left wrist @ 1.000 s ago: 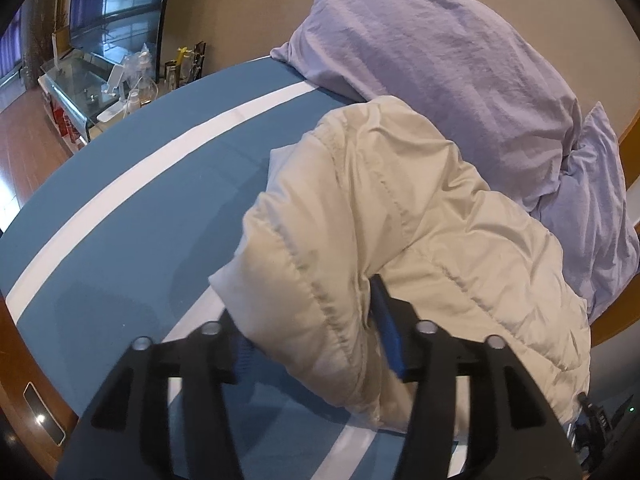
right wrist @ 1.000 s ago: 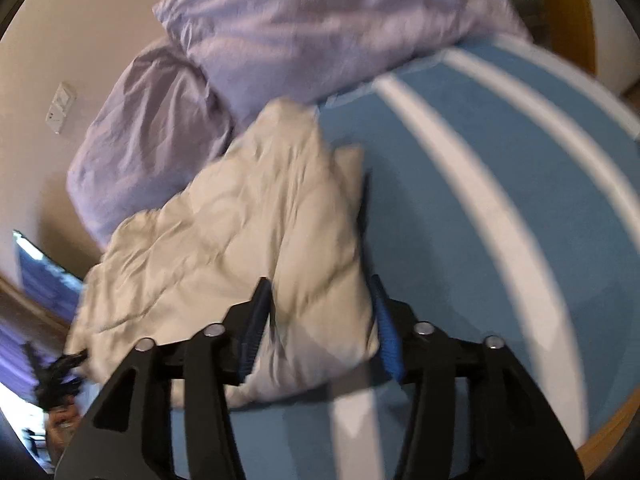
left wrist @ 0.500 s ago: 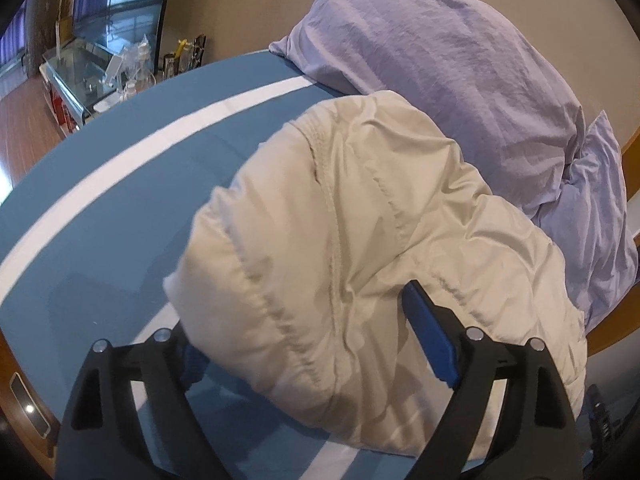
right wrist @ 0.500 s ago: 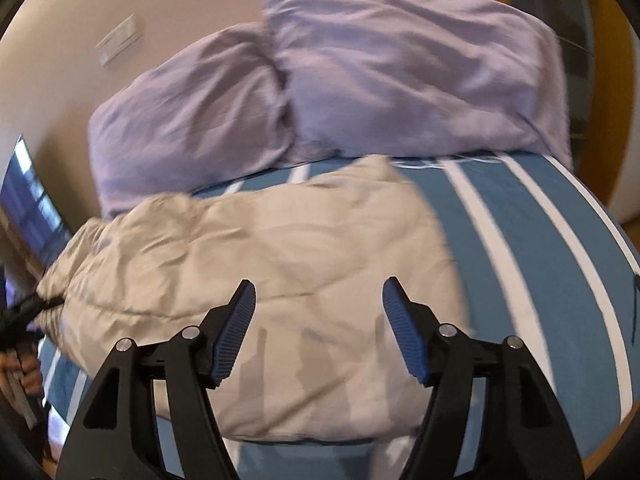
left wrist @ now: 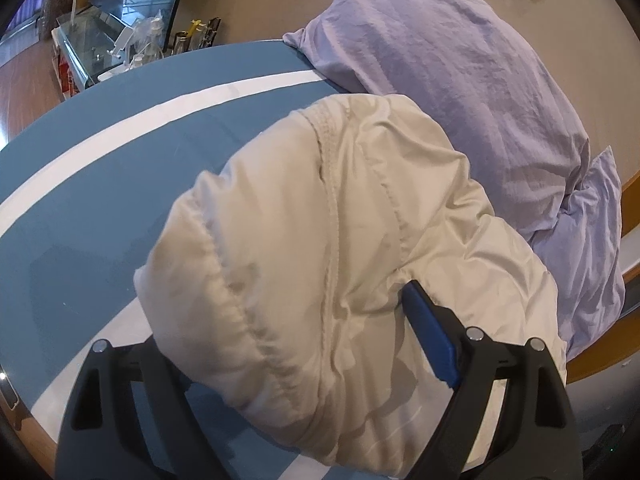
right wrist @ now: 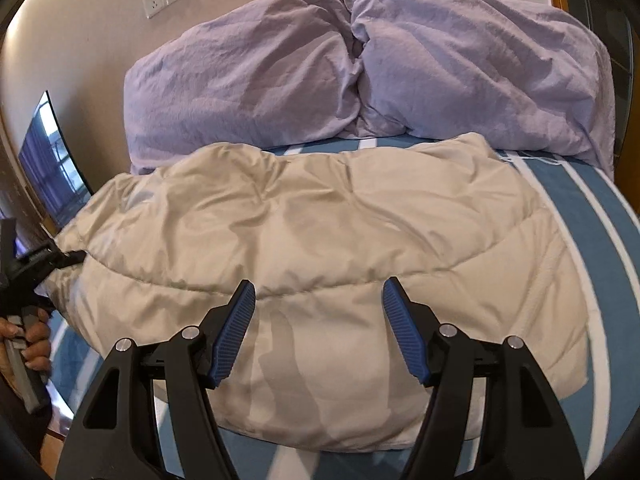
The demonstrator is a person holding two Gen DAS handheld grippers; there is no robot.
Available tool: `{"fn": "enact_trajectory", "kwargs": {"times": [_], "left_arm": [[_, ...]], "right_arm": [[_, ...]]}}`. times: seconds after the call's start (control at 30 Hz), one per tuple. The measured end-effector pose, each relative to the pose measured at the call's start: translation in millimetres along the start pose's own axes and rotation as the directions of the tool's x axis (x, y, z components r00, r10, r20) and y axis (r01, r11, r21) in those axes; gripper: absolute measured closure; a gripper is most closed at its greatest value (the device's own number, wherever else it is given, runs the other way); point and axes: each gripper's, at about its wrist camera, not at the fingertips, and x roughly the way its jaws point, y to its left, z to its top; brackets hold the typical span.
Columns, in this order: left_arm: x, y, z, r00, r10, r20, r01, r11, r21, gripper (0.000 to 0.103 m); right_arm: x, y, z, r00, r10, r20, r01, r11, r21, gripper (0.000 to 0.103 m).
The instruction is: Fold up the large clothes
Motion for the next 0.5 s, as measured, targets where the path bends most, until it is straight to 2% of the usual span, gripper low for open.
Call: {"fn": "enact_trajectory", "kwargs": {"times": [0.17,0.23,0.3,0.33,0.4,0.5], "left_arm": [[1,0,0,1.0,-0.001,0.002,0.001,1.0,-0.013,0.017],[1,0,0,1.0,-0.006,0.003,0.006,1.0,-0.021,0.017],[2,1,0,1.0,-0.01,0.003,0.01,1.0,-0.026,0.017],[2,0,0,1.0,-0.013,0.004,0.013,0.999,-0.03,0.017],[2,-3,0,1.0,-0.017,0.014,0.017,0.999,-0.028,0.025],[-3,-7,2,0.999,-0.023,0.029,0.024,1.0,-0.014,0.043]], "right_arm": [[6,24,0,1.0,0.015,0.008,-0.015,0.999,-0.044,0.033],[16,30,-5,1.0,-0.025,-0.016,0.024,0.998,-0.063,0.031],[35,34,-14,0.994,-0.073,-0.083,0.066,0.994,-0.083,0.029],[40,37,-19,0.992,-0.099,-0.073,0.091,0.99,-0.107,0.028],[43,42,-23,0.99,-0.126,-0.061,0.117,0.984,-0.134,0.028],[46,42,-23,0.988,-0.132,-0.075,0.122,0.984,-0.128,0.028]]}}
